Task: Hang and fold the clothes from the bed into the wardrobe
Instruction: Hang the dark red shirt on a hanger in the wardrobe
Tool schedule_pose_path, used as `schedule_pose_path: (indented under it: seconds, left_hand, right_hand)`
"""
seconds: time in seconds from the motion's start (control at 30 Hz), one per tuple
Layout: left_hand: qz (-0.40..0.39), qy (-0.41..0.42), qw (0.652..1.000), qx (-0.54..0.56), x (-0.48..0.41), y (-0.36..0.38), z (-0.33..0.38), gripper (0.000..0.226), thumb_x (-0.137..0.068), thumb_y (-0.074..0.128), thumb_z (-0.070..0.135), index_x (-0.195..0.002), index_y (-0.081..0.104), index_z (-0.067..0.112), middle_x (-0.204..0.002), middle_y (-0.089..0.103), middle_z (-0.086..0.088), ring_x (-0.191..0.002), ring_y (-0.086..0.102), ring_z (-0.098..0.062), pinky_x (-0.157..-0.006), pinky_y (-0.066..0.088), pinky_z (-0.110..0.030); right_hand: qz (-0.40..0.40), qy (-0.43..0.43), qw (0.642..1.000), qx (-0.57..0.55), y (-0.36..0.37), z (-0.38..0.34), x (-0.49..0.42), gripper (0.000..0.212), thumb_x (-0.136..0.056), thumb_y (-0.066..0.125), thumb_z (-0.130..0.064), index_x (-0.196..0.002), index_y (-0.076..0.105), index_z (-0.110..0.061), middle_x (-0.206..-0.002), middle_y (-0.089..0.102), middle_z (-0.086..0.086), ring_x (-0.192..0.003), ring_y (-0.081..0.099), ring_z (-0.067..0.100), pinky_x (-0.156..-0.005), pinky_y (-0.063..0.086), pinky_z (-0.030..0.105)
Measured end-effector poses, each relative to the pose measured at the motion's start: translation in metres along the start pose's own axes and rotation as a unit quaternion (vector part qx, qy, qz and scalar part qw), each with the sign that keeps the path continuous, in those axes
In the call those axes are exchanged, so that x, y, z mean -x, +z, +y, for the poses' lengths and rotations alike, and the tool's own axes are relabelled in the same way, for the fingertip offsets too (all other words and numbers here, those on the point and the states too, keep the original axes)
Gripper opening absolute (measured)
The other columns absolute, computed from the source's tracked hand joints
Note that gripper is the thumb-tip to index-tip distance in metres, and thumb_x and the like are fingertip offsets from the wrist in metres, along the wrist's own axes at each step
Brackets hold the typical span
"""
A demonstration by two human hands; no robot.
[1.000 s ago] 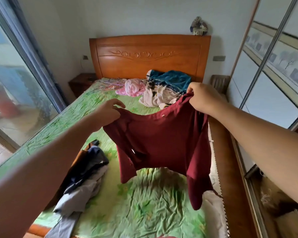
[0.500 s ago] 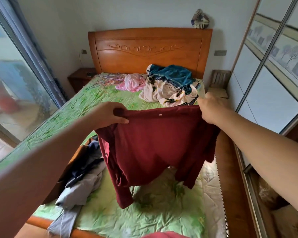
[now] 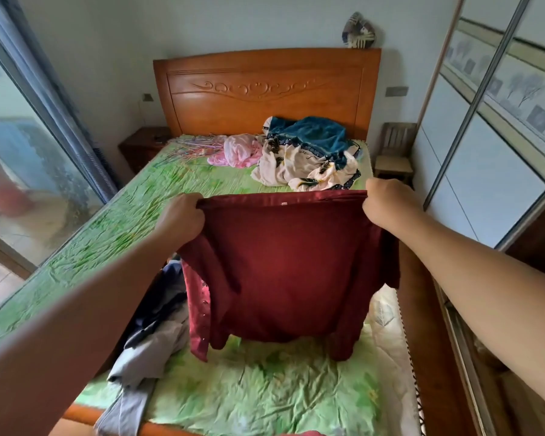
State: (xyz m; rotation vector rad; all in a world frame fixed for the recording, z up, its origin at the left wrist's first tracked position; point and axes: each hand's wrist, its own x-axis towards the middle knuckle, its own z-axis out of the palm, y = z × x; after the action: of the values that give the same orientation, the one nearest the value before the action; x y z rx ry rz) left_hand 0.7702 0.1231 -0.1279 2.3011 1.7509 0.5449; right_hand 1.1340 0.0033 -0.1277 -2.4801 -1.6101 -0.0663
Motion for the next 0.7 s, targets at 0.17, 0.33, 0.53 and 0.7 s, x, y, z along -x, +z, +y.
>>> schedule_pose_path:
  seconds: [0.17, 0.33, 0.53, 0.7]
  left_hand:
    - [0.011, -0.034, 0.987, 0.157, -0.001, 0.015, 0.018, 0.034, -0.073, 0.040, -0.001, -0.089, 0.067, 0.013, -0.076, 0.063, -0.007, -0.079, 0.062, -0.035, -0.071, 0.056, -0.044]
    - [-0.067, -0.018, 0.956, 0.285, -0.003, 0.038, 0.046, 0.041, -0.074, 0.037, -0.003, -0.088, 0.067, 0.021, -0.076, 0.064, -0.005, -0.073, 0.062, -0.030, -0.061, 0.049, -0.033]
    - [-0.154, 0.003, 0.912, 0.379, 0.018, 0.065, 0.091, 0.038, -0.073, 0.035, 0.004, -0.075, 0.066, 0.026, -0.060, 0.061, 0.001, -0.040, 0.053, -0.013, -0.038, 0.037, -0.020]
    - [-0.229, 0.022, 0.861, 0.453, 0.055, 0.090, 0.135, 0.048, -0.066, 0.034, 0.010, -0.070, 0.071, 0.040, -0.049, 0.057, 0.011, -0.040, 0.052, -0.010, -0.041, 0.038, -0.023]
  right_hand:
    - [-0.007, 0.079, 0.993, -0.090, -0.004, 0.002, 0.022, 0.007, -0.089, 0.044, -0.006, -0.086, 0.049, -0.010, -0.090, 0.058, 0.017, -0.082, 0.057, 0.036, -0.067, 0.042, 0.036]
    - [0.026, 0.159, 0.977, -0.139, -0.012, 0.009, 0.061, 0.034, -0.089, 0.041, -0.002, -0.113, 0.066, -0.004, -0.116, 0.065, 0.025, -0.110, 0.061, 0.043, -0.087, 0.049, 0.041]
    - [0.093, 0.300, 0.924, -0.218, -0.020, 0.019, 0.124, 0.041, -0.089, 0.043, -0.001, -0.120, 0.069, -0.005, -0.125, 0.066, 0.023, -0.120, 0.060, 0.039, -0.099, 0.046, 0.038]
    - [0.180, 0.432, 0.841, -0.272, -0.030, 0.033, 0.192, 0.040, -0.088, 0.044, -0.007, -0.117, 0.071, -0.009, -0.117, 0.070, 0.018, -0.109, 0.064, 0.031, -0.098, 0.051, 0.041]
